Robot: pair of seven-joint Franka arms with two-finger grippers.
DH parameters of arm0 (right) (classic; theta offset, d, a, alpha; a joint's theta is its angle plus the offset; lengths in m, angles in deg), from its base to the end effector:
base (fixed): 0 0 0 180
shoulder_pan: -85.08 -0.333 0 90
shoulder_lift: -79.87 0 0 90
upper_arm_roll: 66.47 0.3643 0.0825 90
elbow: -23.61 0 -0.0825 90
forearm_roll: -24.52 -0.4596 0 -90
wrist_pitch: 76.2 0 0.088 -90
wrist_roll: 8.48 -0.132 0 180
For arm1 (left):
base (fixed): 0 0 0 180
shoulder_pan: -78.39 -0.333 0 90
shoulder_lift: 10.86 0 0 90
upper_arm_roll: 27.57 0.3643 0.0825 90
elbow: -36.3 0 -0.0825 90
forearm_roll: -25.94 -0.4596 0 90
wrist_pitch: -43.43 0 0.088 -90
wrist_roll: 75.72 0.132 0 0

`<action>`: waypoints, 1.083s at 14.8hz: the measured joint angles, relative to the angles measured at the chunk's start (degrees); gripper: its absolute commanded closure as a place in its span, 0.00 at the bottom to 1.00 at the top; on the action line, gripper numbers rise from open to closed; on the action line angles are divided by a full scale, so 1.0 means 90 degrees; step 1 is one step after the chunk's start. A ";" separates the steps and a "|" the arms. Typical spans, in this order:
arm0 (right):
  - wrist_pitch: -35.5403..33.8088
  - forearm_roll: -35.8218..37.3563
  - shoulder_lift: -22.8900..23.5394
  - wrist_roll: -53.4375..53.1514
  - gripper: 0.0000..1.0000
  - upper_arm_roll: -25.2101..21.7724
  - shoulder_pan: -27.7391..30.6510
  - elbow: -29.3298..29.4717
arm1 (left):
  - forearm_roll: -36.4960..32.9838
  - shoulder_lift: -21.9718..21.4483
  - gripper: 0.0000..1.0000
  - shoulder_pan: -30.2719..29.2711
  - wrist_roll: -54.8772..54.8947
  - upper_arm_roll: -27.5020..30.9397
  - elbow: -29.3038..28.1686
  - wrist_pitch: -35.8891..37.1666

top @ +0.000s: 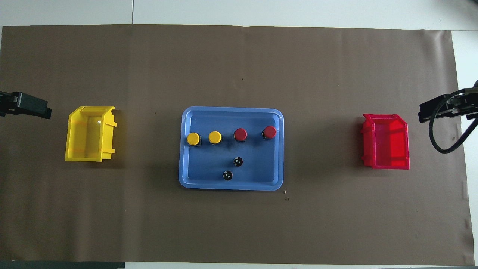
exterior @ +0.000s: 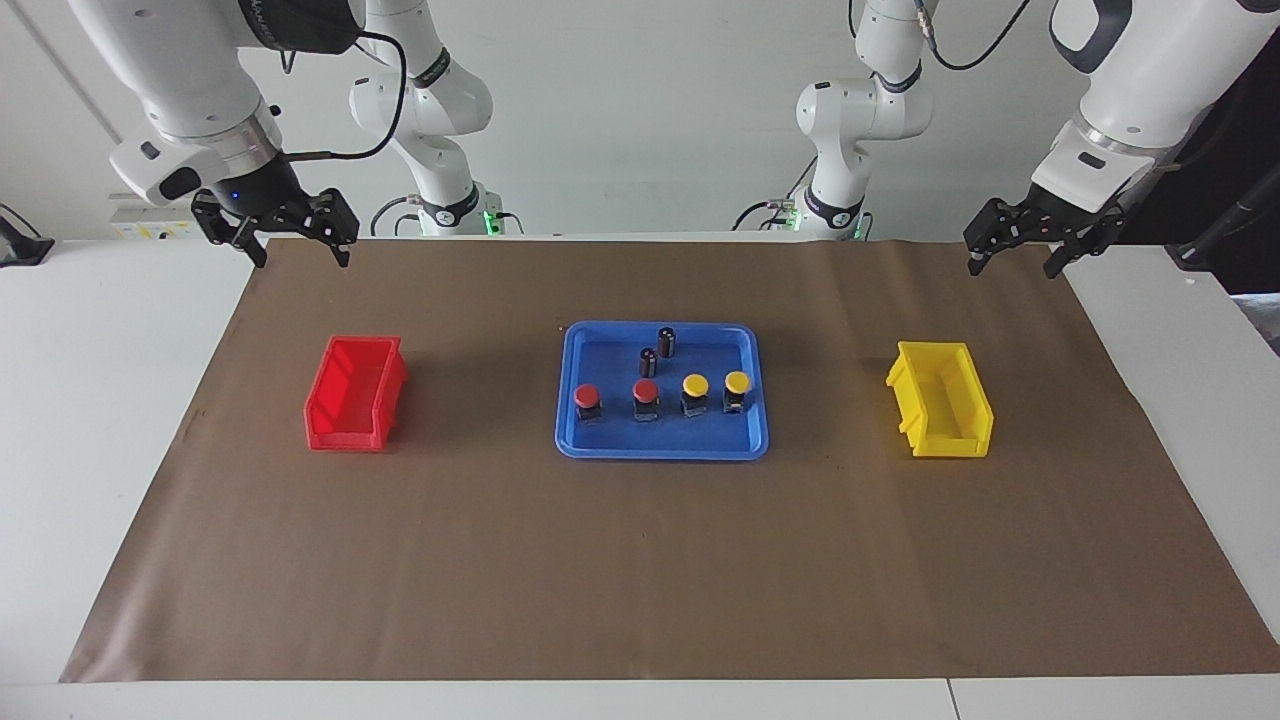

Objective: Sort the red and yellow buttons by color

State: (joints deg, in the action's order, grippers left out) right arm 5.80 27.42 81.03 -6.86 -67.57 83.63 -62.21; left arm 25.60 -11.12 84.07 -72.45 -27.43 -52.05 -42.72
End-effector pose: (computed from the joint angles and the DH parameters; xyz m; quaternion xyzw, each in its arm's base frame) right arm 0.6207 -0.0033 0.6632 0.9986 0.0147 -0.0437 0.0249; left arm 0.6181 -0.0591 0.6605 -0.9969 0.0766 0.0169 0.0033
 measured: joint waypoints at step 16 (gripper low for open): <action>0.0185 -0.0021 0.0600 -0.1007 0.00 0.1416 -0.0075 0.0523 | 0.0000 0.0000 0.00 0.0000 0.0000 0.0000 -0.0002 0.0000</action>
State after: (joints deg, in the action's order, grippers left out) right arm 7.46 27.23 86.44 -15.93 -54.83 82.95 -57.51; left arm 25.60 -11.12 84.07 -72.45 -27.43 -52.07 -42.72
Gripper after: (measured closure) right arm 0.000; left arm 0.000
